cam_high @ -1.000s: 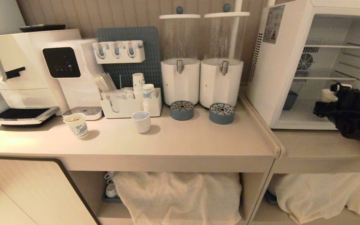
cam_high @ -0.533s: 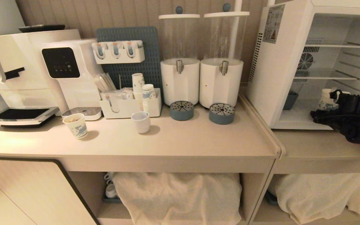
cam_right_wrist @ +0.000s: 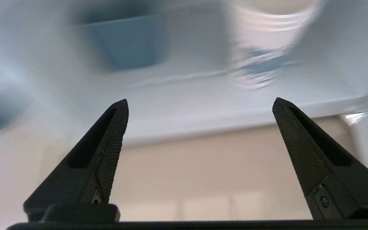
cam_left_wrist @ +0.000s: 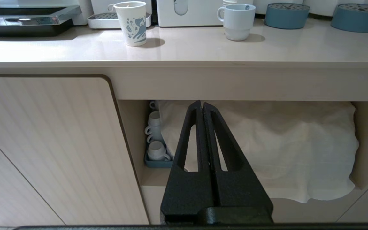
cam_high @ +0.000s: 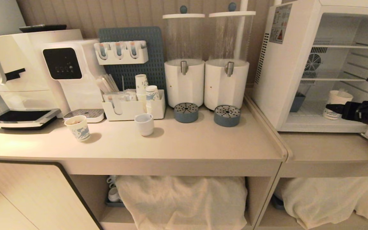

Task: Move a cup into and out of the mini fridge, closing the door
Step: Put the paper cup in the freezer, then close the freezer door

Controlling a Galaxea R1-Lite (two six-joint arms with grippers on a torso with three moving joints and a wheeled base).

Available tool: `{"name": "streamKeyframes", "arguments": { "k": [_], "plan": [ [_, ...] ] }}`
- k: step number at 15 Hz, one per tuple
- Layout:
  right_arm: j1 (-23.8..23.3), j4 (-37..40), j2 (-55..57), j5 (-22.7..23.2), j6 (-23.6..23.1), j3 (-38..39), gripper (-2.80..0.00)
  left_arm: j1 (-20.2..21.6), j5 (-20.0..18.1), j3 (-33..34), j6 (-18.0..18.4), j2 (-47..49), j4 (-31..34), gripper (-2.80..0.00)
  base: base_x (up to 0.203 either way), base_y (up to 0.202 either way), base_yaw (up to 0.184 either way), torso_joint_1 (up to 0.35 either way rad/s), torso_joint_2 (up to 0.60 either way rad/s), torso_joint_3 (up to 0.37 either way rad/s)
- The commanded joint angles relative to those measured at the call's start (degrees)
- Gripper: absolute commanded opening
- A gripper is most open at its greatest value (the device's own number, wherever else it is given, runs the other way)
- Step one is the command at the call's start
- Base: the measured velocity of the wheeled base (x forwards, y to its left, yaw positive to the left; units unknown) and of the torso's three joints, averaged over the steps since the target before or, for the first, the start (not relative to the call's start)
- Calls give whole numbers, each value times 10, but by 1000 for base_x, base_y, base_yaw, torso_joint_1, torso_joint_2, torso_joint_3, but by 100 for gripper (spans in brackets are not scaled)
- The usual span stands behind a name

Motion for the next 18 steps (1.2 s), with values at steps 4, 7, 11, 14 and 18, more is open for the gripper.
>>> {"name": "streamKeyframes", "arguments": {
  "k": [4,7,11,14,18],
  "plan": [
    [-65,232,-261,352,-67,92,-280,0,0,11,-3,0,0,-280,0,0,0,0,0,0],
    [-95,308,-328,426,-205,166,-280,0,0,11,-4,1,0,-280,0,0,0,0,0,0],
    [-74,510,-458,488,-232,150,-280,0,0,11,-4,0,0,-280,0,0,0,0,0,0],
    [10,723,-567,503,-231,61,-280,0,1,11,-6,1,-1,-280,0,0,0,0,0,0],
    [185,910,-718,518,-222,-11,-280,0,0,11,-6,0,-1,-280,0,0,0,0,0,0]
  ]
}}
